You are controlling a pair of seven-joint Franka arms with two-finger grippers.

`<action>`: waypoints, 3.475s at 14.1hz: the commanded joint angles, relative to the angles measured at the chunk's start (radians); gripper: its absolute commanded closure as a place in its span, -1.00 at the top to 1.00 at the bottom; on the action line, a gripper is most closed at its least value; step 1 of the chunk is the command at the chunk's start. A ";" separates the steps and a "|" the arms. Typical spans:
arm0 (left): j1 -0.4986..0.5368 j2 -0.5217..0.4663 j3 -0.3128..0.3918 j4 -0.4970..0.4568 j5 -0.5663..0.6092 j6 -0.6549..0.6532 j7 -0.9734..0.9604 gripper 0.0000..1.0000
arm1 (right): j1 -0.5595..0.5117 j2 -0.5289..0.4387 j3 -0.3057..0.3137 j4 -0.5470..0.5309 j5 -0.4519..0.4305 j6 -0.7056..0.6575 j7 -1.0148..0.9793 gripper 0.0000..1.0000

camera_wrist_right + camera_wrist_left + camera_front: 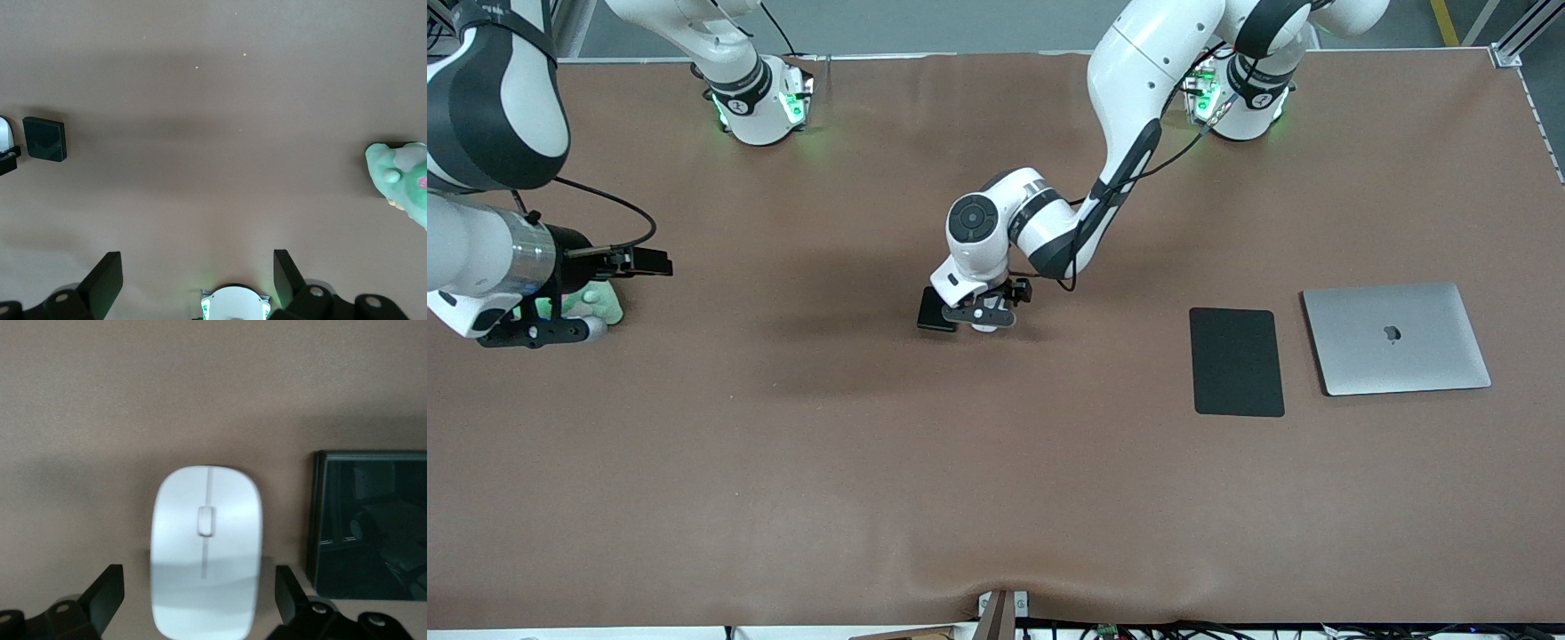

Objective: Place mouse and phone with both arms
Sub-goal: 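Grasp the white mouse with the left gripper while the right gripper reaches out, then carry the mouse toward the black pad while the right gripper nears the phone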

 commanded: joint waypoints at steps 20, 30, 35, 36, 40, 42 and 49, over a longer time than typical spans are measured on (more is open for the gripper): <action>-0.008 -0.024 0.012 0.014 0.005 0.018 -0.084 -1.00 | 0.065 -0.012 -0.004 -0.200 0.058 0.277 0.145 1.00; 0.159 -0.309 0.012 -0.002 -0.001 -0.290 -0.133 -1.00 | 0.125 -0.007 -0.004 -0.295 0.091 0.439 0.220 1.00; 0.350 -0.435 0.010 -0.133 -0.015 -0.318 -0.028 -1.00 | 0.194 0.011 -0.004 -0.354 0.091 0.571 0.304 1.00; 0.393 -0.452 0.009 -0.162 -0.014 -0.318 0.017 -1.00 | 0.204 0.022 -0.004 -0.354 0.091 0.582 0.321 1.00; 0.542 -0.498 0.009 -0.232 -0.014 -0.316 0.232 -1.00 | 0.275 0.068 -0.005 -0.354 0.090 0.660 0.424 1.00; 0.604 -0.500 0.010 -0.267 -0.014 -0.313 0.333 -1.00 | 0.292 0.080 -0.005 -0.354 0.090 0.684 0.438 1.00; 0.731 -0.486 0.010 -0.382 -0.014 -0.166 0.600 -1.00 | 0.378 0.142 -0.004 -0.409 0.090 0.831 0.544 1.00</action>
